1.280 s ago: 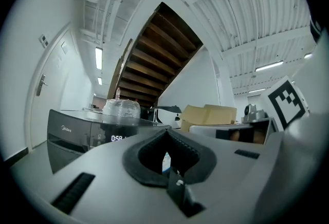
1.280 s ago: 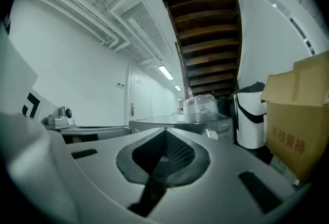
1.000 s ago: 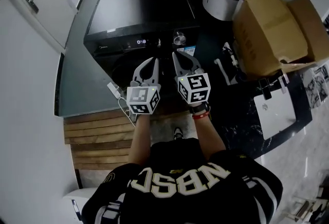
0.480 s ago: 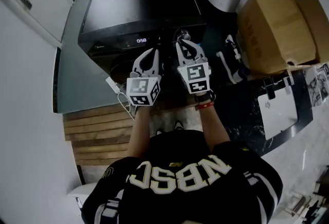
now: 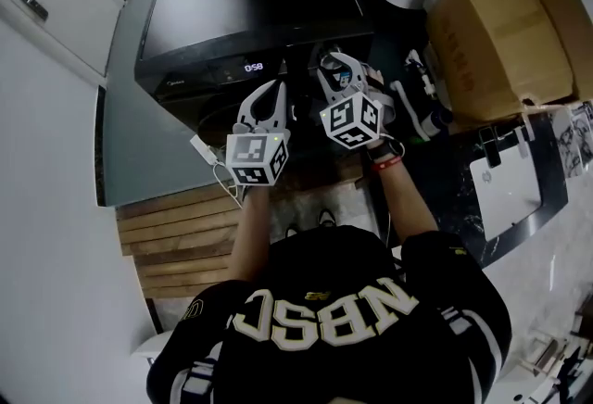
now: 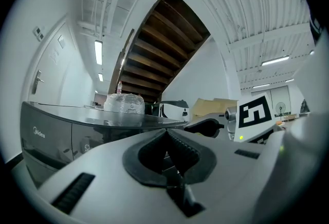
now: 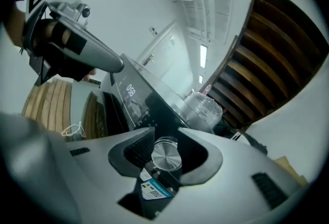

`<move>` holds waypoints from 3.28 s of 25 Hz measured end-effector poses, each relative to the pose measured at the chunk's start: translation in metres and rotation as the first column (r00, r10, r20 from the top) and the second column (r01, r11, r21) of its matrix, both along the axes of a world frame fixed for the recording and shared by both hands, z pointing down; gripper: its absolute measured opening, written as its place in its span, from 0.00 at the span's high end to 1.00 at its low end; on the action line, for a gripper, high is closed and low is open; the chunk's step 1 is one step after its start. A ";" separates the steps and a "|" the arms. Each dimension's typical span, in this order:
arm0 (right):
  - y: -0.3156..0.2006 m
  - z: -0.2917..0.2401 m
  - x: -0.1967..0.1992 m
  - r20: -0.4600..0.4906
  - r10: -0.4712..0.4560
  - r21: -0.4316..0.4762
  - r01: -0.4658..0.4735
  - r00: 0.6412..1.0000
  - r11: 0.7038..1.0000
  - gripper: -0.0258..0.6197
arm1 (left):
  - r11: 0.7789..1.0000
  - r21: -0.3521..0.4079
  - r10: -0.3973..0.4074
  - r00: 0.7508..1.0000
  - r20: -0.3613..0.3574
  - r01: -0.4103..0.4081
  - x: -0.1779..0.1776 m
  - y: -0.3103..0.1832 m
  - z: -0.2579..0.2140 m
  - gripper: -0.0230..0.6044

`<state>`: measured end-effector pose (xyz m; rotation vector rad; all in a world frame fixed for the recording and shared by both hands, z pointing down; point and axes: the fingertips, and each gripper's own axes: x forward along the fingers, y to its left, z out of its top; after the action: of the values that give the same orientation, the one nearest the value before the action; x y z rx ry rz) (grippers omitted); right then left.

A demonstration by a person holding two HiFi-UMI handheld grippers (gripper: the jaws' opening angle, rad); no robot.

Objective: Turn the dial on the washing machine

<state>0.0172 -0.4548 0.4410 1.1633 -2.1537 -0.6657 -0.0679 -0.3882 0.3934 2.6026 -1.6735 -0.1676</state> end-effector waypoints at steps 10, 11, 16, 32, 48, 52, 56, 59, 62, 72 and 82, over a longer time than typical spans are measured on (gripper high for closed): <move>-0.013 0.036 -0.001 -0.461 -0.032 0.091 0.083 0.887 0.992 0.56 | 1.000 -0.008 0.024 1.000 0.016 -0.024 0.002 0.004 0.008 0.94; -0.014 0.039 -0.001 -0.502 -0.029 0.104 0.093 0.864 0.990 0.54 | 1.000 -0.006 0.023 1.000 0.018 -0.023 0.001 0.004 0.008 0.94; -0.025 0.046 0.004 -0.613 0.018 0.163 0.104 0.790 0.981 0.52 | 1.000 0.005 0.015 1.000 0.026 -0.015 -0.002 0.006 0.005 0.94; -0.026 0.051 -0.007 -0.658 0.027 0.250 0.184 0.752 0.951 0.55 | 1.000 -0.011 -0.011 1.000 0.024 0.011 -0.012 0.000 0.012 0.94; -0.034 0.034 0.003 -0.220 0.051 0.189 -0.009 0.974 0.982 0.55 | 1.000 -0.016 -0.017 1.000 0.026 0.017 -0.015 0.005 0.015 0.94; -0.034 0.035 0.002 -0.248 0.050 0.192 -0.002 0.968 0.981 0.55 | 1.000 -0.013 -0.010 0.999 0.031 0.010 -0.012 0.007 0.013 0.94; -0.034 0.034 0.003 -0.228 0.052 0.175 -0.012 0.972 0.984 0.55 | 1.000 -0.009 -0.005 0.999 0.033 0.005 -0.011 0.007 0.011 0.94; -0.034 0.033 0.003 -0.208 0.057 0.168 -0.022 0.976 0.986 0.55 | 1.000 -0.010 -0.007 0.999 0.031 0.007 -0.013 0.007 0.011 0.94; -0.035 0.032 0.003 -0.181 0.061 0.162 -0.031 0.982 0.986 0.55 | 1.000 -0.014 -0.009 1.000 0.029 0.009 -0.015 0.006 0.012 0.94; -0.037 0.024 0.008 0.101 0.083 0.051 -0.088 0.991 0.995 0.56 | 1.000 -0.015 -0.005 1.000 0.019 0.005 -0.018 0.006 0.015 0.94; -0.042 0.018 0.018 0.404 0.190 -0.099 -0.164 0.895 0.981 0.56 | 1.000 -0.016 0.010 1.000 0.013 -0.010 -0.014 0.009 0.016 0.94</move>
<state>0.0354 -0.4964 0.4591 1.5554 -2.3464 -0.2832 -0.0820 -0.3790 0.4092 2.6058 -1.6587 -0.1372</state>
